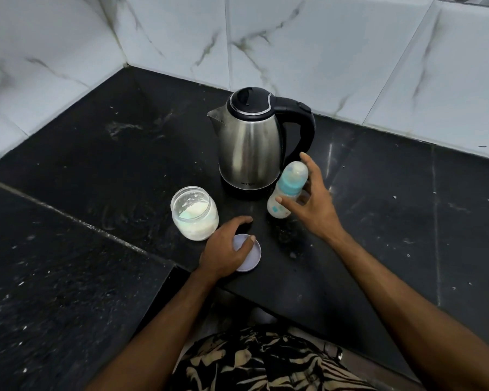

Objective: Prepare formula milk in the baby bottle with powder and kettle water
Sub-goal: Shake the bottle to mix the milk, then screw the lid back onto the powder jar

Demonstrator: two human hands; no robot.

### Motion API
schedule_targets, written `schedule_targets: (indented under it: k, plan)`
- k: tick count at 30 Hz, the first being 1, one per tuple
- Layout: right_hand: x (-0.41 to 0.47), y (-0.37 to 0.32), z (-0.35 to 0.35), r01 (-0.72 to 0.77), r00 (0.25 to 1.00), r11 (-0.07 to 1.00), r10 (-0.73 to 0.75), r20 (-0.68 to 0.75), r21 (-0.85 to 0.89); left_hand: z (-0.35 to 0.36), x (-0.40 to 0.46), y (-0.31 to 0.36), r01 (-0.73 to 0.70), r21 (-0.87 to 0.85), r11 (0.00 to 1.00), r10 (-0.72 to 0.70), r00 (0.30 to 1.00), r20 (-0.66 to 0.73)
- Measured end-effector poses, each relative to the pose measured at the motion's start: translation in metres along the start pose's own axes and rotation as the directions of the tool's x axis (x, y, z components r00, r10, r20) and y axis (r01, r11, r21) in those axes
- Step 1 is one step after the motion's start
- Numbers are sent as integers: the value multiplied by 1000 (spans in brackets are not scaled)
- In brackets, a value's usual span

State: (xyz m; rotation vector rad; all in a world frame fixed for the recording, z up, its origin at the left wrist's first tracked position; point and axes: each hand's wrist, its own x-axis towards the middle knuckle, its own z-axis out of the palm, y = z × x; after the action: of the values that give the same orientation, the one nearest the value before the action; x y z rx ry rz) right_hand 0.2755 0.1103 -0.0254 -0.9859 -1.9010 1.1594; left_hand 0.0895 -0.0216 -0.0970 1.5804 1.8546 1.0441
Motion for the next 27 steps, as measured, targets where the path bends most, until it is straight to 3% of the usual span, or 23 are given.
schedule_targets:
  k: [18, 22, 27]
  plan:
    - [-9, 23, 15, -24, 999, 1000, 25, 24, -19, -6, 2, 5, 22, -5, 1000, -22, 999, 40]
    - [-23, 28, 15, -79, 995, 997, 79, -69, 2, -10, 0, 12, 46, 8, 999, -46, 996, 75]
    - [-60, 24, 11, -194, 963, 980, 200, -183, 46, -13, -24, 15, -15, 184, 983, -7, 994, 113]
